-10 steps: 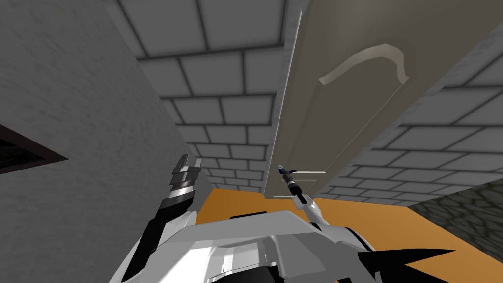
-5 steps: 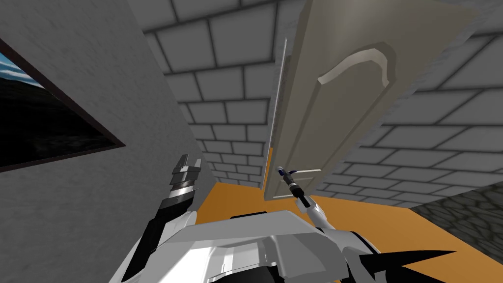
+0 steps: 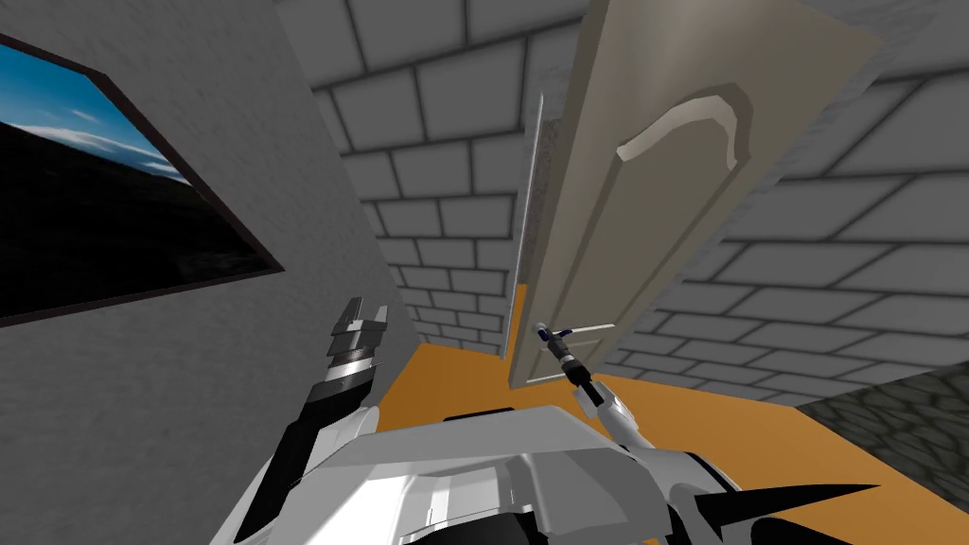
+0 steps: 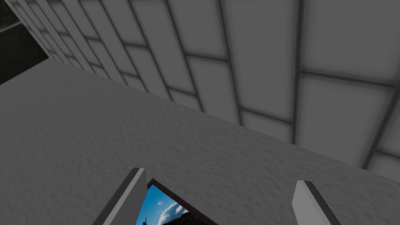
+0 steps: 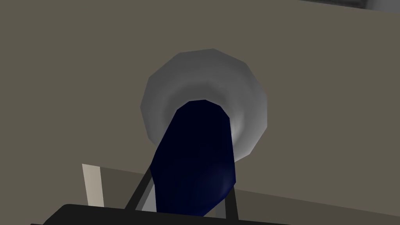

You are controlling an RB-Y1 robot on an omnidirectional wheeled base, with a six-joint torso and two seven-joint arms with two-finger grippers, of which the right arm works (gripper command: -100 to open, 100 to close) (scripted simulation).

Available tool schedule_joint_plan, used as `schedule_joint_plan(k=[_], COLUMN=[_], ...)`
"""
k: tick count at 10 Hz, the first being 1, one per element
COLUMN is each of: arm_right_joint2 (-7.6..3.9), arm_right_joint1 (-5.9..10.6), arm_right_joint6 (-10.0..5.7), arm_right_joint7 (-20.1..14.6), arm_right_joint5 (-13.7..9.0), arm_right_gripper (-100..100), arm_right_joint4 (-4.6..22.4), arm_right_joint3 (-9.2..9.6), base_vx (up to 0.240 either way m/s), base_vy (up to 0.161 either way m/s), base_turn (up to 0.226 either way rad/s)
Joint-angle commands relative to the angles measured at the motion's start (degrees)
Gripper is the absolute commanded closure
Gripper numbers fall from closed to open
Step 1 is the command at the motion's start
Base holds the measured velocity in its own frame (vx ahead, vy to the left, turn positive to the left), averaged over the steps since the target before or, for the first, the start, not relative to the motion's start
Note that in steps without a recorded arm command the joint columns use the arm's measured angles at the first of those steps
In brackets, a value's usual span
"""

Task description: Pull the door open

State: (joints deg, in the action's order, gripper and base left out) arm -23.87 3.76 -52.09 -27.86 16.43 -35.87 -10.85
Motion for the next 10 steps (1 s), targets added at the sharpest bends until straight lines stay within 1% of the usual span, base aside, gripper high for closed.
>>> schedule_joint_plan(k=[1,2,4,6,7,8,9,10], arm_right_joint2=[-0.81,-1.41,-2.02,-3.07,-3.45,-3.75,-3.37,-3.58], arm_right_joint1=[-1.20,-1.94,-2.68,-3.96,-4.43,-4.80,-4.91,-5.28], arm_right_joint6=[-2.15,-3.54,-4.91,-7.32,-8.19,-8.88,-7.97,-9.09], arm_right_joint7=[-1.09,-1.90,-2.69,-4.09,-4.60,-5.00,-4.94,-5.28], arm_right_joint5=[0.82,1.35,1.88,2.81,3.15,3.42,3.28,3.70], arm_right_gripper=[100,100,100,100,100,100,100,100], arm_right_joint4=[0.01,0.06,0.12,0.21,0.24,0.27,-0.41,0.15], arm_right_joint3=[0.23,0.32,0.42,0.58,0.64,0.69,0.80,0.65], base_vx=[-0.182,-0.203,-0.128,-0.148,-0.179,-0.156,-0.060,-0.134], base_vy=[-0.074,-0.098,-0.067,-0.060,-0.086,-0.085,-0.032,-0.054], base_turn=[0.115,0.155,0.068,0.104,0.094,0.084,0.020,0.162])
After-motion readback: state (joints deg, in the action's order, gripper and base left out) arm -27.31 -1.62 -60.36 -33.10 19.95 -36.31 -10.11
